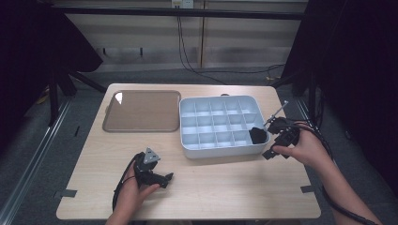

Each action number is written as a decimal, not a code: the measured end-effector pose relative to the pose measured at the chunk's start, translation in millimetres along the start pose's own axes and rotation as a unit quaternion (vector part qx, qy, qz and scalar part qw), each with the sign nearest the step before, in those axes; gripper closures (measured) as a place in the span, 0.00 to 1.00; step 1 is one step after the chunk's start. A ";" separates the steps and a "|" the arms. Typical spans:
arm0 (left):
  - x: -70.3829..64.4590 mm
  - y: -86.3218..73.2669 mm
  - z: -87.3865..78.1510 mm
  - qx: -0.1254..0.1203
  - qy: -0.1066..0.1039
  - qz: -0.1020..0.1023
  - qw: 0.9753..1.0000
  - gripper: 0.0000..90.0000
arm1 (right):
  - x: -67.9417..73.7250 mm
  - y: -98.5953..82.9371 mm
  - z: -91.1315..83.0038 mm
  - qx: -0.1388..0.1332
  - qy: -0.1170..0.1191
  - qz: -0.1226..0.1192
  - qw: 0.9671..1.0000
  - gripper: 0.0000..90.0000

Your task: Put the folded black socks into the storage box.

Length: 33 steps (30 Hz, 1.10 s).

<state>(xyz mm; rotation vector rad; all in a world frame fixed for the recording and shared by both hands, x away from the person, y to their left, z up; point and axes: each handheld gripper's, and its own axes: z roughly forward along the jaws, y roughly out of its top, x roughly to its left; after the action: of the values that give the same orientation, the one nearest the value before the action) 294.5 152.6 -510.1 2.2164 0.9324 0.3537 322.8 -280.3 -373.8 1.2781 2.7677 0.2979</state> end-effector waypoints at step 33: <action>-0.1 0.0 0.0 0.000 0.000 0.000 1.000 0.00 | 43.9 -39.7 49.4 -0.037 0.047 -0.028 0.998 0.20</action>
<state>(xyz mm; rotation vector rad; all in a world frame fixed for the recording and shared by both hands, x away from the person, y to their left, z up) 294.5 152.5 -510.2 2.2157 0.9335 0.3539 272.3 -265.0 -429.9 1.1972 2.8348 0.4634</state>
